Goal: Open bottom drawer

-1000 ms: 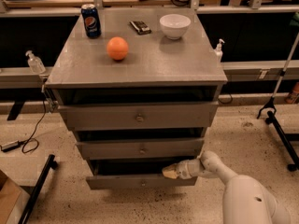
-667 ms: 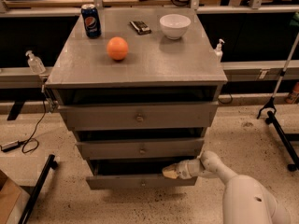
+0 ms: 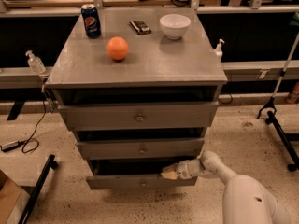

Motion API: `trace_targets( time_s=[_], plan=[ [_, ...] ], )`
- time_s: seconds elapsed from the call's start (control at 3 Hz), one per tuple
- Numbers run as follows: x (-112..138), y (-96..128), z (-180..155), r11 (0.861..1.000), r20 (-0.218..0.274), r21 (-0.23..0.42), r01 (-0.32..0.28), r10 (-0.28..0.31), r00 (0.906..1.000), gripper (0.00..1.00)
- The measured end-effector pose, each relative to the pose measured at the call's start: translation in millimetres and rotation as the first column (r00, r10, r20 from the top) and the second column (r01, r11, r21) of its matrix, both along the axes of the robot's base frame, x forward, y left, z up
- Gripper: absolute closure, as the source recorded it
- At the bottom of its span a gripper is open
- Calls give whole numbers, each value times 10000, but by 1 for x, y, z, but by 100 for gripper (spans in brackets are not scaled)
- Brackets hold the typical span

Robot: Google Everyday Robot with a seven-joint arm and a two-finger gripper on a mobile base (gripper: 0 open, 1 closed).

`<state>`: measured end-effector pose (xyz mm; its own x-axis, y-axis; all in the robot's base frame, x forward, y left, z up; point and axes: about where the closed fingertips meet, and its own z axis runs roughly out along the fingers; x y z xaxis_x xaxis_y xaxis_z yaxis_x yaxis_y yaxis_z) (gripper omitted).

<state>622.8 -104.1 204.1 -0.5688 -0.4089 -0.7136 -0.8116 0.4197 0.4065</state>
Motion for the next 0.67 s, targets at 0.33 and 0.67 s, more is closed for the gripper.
trace_targets(
  time_s=[0.33,0.67],
  plan=[
    [0,0,0,10000,0,0,0,0,10000,4],
    [-32,-5,-17,9999,-994,-167,23,-40,9950,0]
  ],
)
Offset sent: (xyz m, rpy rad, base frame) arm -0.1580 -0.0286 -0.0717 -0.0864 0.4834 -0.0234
